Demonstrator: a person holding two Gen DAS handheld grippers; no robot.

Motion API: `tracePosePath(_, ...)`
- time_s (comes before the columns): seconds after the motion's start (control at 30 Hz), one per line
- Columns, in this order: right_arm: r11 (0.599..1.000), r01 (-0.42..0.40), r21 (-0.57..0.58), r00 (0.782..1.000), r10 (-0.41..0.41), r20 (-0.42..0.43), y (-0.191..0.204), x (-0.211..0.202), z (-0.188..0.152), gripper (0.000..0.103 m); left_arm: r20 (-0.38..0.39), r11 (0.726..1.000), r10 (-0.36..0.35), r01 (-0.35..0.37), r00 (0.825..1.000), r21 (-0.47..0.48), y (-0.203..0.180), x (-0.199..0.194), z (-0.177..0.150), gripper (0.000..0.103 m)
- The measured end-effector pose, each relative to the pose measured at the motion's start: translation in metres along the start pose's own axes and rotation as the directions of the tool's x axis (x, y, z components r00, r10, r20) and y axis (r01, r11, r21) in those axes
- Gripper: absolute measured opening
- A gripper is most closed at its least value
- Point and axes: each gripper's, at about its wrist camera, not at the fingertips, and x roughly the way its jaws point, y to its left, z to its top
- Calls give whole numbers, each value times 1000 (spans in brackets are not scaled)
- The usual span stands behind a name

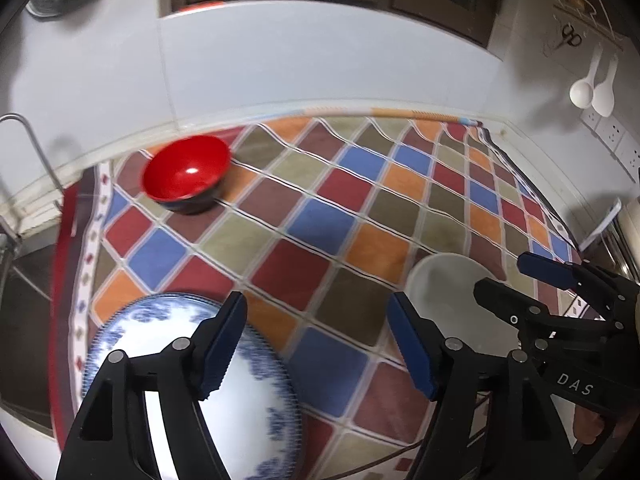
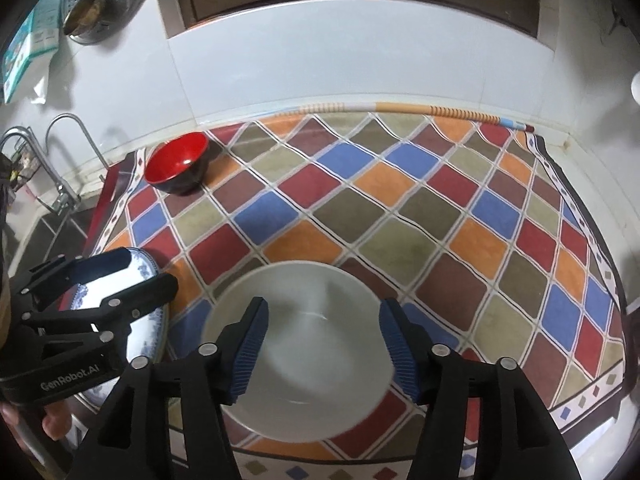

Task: Organize plates and bowls
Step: 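Move both tools to the red bowl by the wall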

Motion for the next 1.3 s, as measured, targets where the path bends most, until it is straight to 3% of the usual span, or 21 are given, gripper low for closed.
tracePosePath(0.17, 1000, 6, -20, 1000, -6, 23, 24, -3, 7, 69, 29, 999, 34, -33, 999, -20, 27, -11, 0, 80)
tracePosePath(0.5, 999, -35, -3, 998, 35, 47, 76, 11, 29, 70, 71, 993, 114, -112, 991, -35, 89, -24, 10, 82)
tracePosePath(0.83, 1000, -27, 5, 997, 26, 70, 120, 27, 49, 70, 81, 992, 128, -126, 988, -31, 134, -19, 25, 82)
tracePosePath(1.3, 997, -16, 77, 997, 10, 78, 151, 58, 84, 70, 79, 991, 130, -129, 988, -16, 185, 13, 67, 81)
